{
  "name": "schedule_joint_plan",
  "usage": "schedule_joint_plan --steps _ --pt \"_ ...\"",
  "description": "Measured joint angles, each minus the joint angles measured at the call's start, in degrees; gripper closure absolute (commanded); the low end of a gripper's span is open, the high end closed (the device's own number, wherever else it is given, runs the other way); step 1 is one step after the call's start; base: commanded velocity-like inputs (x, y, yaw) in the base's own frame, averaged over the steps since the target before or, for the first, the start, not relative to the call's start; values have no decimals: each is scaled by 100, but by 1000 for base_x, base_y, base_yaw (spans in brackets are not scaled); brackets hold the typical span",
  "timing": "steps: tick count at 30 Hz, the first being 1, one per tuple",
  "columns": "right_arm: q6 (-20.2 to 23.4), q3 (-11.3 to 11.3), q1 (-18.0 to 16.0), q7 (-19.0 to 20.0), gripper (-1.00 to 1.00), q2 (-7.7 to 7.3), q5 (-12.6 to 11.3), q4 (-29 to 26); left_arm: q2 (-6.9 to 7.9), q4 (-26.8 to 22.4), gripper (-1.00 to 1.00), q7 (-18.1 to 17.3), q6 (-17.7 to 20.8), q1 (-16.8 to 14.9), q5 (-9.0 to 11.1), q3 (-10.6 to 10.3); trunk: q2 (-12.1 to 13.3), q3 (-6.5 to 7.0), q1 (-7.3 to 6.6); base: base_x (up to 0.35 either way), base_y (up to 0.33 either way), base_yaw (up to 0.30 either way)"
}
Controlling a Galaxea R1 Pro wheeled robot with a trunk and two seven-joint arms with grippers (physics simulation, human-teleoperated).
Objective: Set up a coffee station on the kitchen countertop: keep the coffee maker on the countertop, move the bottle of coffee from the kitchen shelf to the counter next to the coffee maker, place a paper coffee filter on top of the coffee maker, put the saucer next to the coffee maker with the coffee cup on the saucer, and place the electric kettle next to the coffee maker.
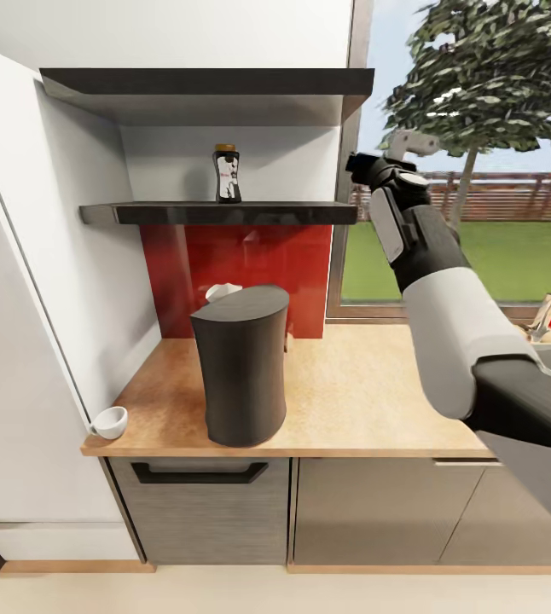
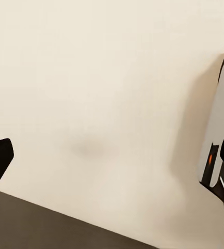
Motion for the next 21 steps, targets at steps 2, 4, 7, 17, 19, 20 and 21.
schedule_joint_plan --steps 2,4,7,17,19,20,21 --pt "-7 10 -12 8 -100 69 -4 33 10 -3 -100 -5 42 1 0 8 0 0 0 0 0 0" --pt "-10 52 -15 13 -100 125 -6 52 17 -4 -100 -2 165 0 0 12 0 0 0 3 0 0" --pt "-16 243 -18 24 -100 177 -6 65 23 -2 -100 0 615 -1 -5 13 -1 0 0 39 0 0" --pt "-25 658 -19 31 -100 208 -30 101 28 -5 -100 221 1022 -6 -36 -25 0 0 0 36 0 0" --pt "-26 664 -19 33 -100 227 -32 222 27 -9 -100 243 1020 -6 -36 -26 0 0 0 2 0 0" --pt "-26 666 -19 33 -100 235 -32 297 27 -10 -100 249 1019 -6 -36 -27 0 0 0 1 0 0" --pt "-26 667 -19 35 -100 239 -31 332 27 -11 -100 251 1019 -6 -36 -27 0 0 0 0 0 0"
